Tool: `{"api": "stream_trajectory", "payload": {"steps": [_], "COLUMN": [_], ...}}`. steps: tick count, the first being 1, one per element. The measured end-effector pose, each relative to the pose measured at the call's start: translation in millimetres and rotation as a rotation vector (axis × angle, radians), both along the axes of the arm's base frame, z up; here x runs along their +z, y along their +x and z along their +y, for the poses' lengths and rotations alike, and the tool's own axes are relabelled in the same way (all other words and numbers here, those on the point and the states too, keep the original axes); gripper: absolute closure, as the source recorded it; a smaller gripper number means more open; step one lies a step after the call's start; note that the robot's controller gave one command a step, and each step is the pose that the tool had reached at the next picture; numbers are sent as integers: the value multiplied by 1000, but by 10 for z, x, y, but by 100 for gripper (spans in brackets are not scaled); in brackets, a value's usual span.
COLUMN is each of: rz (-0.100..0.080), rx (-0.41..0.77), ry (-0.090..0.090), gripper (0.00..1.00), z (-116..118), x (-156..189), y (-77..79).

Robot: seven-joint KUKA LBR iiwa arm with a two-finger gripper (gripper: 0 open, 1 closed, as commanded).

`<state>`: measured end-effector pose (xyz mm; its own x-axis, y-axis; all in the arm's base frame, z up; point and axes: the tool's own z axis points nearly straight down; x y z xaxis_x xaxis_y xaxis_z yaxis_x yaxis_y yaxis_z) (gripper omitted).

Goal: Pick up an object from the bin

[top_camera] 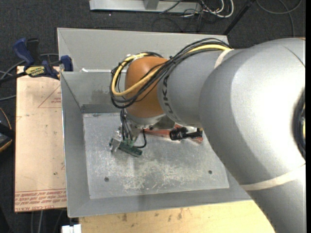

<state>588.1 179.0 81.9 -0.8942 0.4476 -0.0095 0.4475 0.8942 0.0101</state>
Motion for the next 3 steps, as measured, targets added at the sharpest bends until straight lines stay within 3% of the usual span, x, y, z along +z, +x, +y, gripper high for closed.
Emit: {"api": "stream_trajectory", "payload": {"steps": [2, 3], "rz": [15, 13], "rx": [0, -1], "ry": [-4, -4], "gripper": [100, 100], "z": [-7, -5], "x": [182, 315], "y": [-25, -19]}}
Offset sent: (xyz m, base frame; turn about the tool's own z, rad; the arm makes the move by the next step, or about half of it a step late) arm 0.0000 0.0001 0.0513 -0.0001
